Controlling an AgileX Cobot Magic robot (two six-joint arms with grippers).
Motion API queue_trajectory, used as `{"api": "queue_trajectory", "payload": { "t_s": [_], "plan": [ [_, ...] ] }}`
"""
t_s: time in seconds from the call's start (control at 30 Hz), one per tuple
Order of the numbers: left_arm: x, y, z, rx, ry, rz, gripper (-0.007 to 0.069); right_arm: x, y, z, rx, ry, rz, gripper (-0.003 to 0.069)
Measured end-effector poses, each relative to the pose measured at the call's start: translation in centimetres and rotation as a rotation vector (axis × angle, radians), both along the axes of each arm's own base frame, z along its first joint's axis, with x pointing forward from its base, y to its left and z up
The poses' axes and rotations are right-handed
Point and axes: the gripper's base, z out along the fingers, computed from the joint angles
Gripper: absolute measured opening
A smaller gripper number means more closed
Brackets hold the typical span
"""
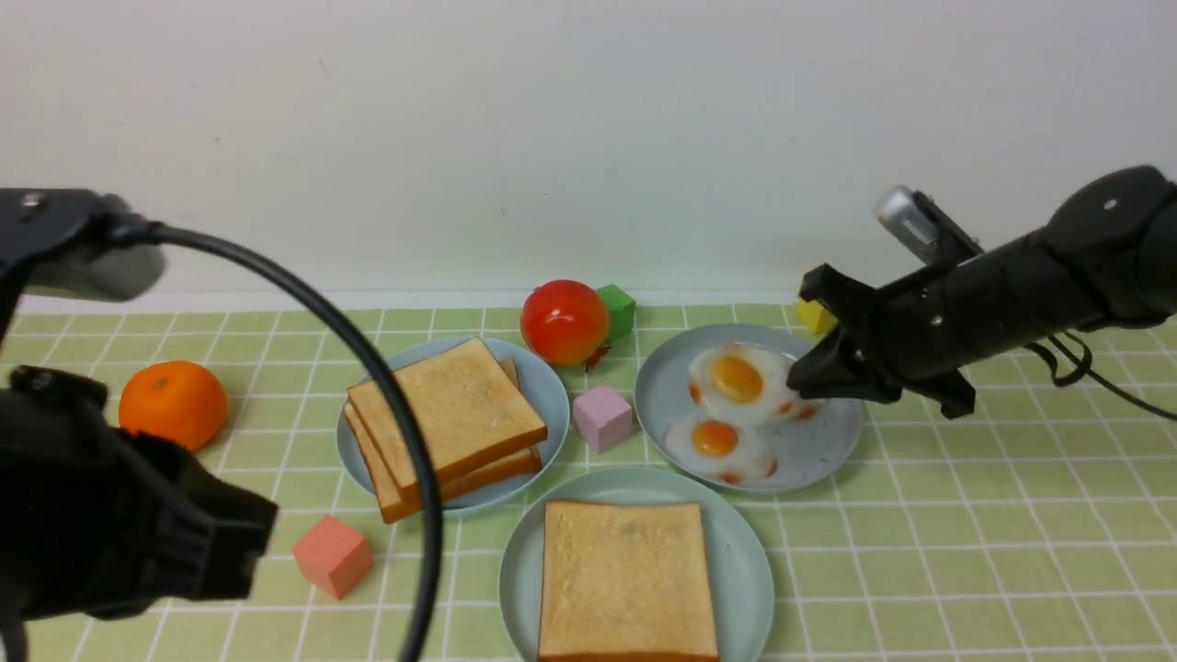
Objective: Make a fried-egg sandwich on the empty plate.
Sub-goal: Use the right arm to place the fried egg on the slice of bread in the middle, then use the left arm to grab a slice of bread
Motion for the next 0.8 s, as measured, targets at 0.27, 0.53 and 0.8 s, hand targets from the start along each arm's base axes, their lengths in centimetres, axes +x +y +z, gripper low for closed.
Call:
{"api": "queue_trajectory", "payload": {
  "t_s": [0.27, 0.53, 0.8],
  "plan": [
    [0.5, 0.6, -0.1, 0.039, -0.019, 0.084, 0.0028, -5.6, 7.8, -3.3, -0.084, 0.052, 0.274, 0.0047],
    [1.1, 0.3, -0.5, 0.05, -0.002, 0.085, 0.0031, -5.7, 9.4, -4.7, -0.145, -0.004, 0.278, 0.0104],
    [1.3, 0.2, -0.3, 0.036, -0.028, 0.086, 0.0039, -7.4, 8.3, 1.1, -0.256, -0.152, 0.453, 0.0454]
  ]
}}
